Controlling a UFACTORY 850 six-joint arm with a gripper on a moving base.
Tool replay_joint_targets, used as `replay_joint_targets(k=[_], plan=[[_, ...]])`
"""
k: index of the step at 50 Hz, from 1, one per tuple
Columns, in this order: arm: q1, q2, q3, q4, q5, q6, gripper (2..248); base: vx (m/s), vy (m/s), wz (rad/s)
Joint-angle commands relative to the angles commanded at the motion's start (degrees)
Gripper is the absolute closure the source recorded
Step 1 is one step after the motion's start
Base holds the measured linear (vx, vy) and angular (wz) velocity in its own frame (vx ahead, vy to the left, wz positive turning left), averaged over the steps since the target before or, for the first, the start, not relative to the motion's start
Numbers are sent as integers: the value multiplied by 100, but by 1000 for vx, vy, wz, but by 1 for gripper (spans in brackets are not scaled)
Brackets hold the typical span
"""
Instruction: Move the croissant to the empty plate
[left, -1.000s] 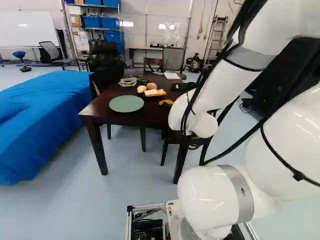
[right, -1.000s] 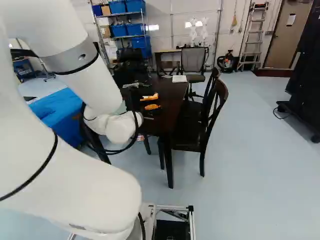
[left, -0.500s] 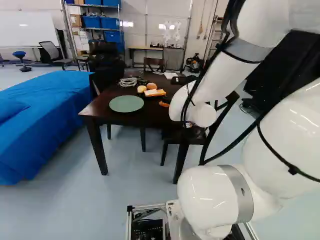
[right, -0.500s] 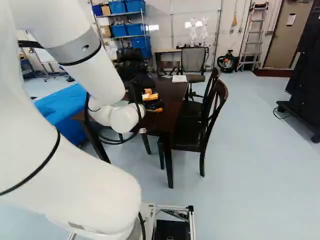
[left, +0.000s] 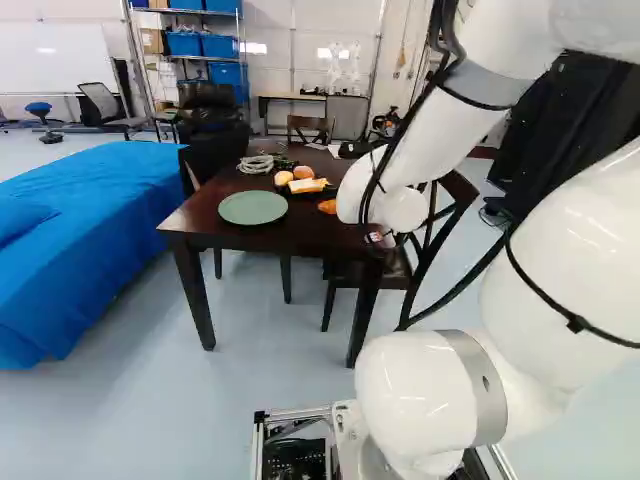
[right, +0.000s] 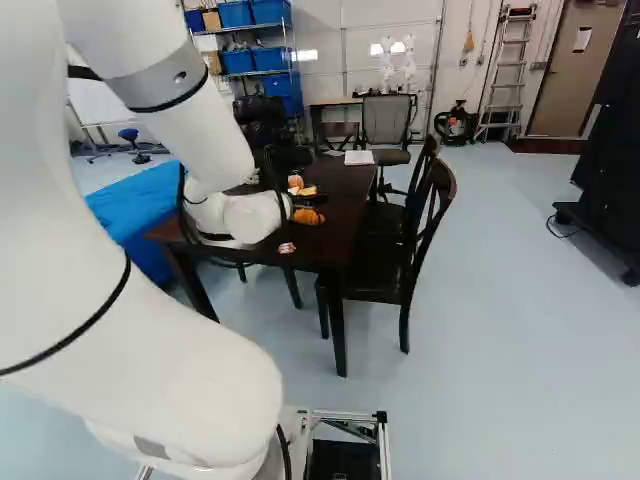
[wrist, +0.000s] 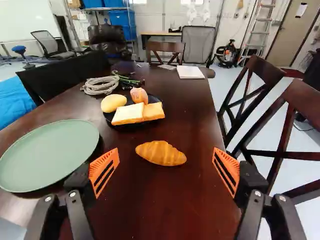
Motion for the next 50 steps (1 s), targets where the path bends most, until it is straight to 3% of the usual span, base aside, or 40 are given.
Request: replay_joint_targets(k=[50], plan=[[-18,-92,-783,0,-1651,0,3,0,0,0]])
